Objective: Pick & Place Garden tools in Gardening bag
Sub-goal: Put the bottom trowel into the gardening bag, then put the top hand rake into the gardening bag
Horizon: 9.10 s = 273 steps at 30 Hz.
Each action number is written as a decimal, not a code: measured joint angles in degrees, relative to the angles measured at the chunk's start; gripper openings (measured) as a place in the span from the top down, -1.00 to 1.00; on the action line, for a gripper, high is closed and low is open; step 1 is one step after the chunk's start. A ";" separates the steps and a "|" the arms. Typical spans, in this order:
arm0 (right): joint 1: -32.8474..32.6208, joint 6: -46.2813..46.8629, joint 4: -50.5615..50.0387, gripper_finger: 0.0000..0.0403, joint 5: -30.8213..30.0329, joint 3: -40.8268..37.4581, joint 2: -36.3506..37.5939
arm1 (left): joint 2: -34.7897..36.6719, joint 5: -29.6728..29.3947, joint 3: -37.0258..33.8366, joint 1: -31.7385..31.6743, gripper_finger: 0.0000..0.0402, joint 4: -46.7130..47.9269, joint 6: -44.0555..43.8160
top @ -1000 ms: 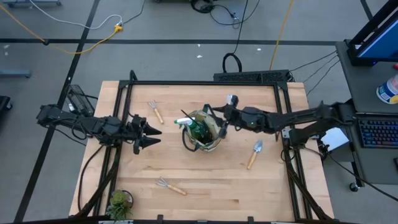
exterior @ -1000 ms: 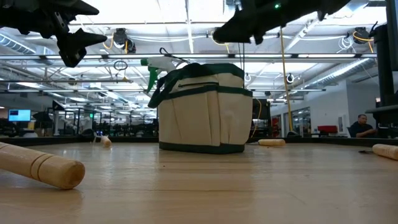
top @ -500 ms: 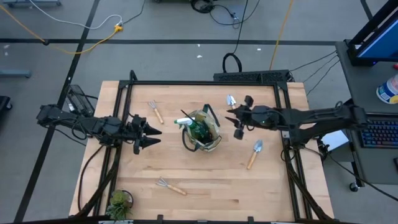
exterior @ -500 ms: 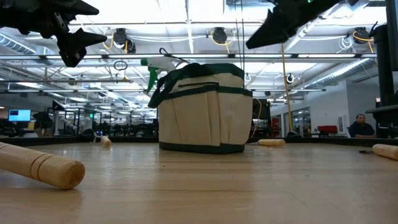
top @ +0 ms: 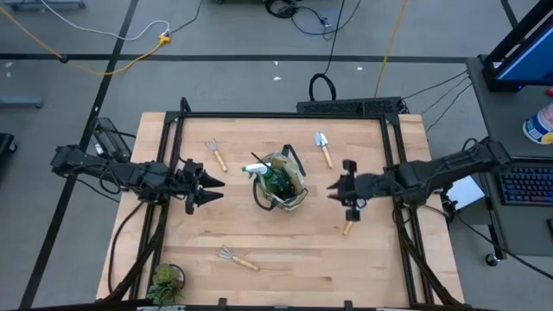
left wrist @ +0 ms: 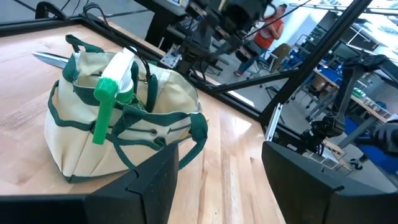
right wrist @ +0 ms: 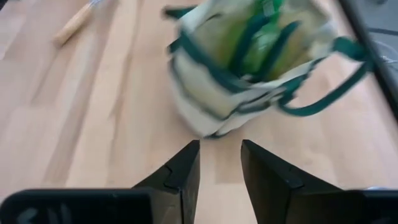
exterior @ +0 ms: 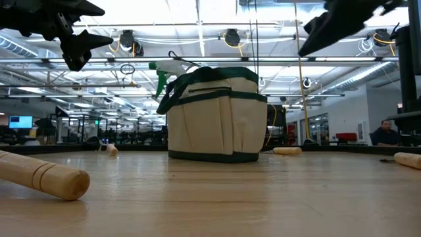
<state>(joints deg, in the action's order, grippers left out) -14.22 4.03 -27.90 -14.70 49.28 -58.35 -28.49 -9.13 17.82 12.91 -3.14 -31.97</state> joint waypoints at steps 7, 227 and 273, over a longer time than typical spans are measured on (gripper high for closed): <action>-7.78 -0.17 -7.74 0.47 0.03 0.00 -0.02 | 0.00 0.00 0.00 0.00 -0.18 0.00 0.15; 10.36 1.53 75.08 0.61 -4.79 -7.67 -29.55 | 0.00 -2.01 0.02 -0.02 -0.18 0.83 -0.76; 16.97 5.96 83.68 0.30 -4.70 -7.72 -28.94 | 0.00 -1.97 0.02 -0.02 -0.18 -4.68 -1.33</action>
<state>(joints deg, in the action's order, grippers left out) 2.75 10.00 55.78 -19.40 41.56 -87.29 -28.49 -11.09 17.85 12.88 -7.82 -33.30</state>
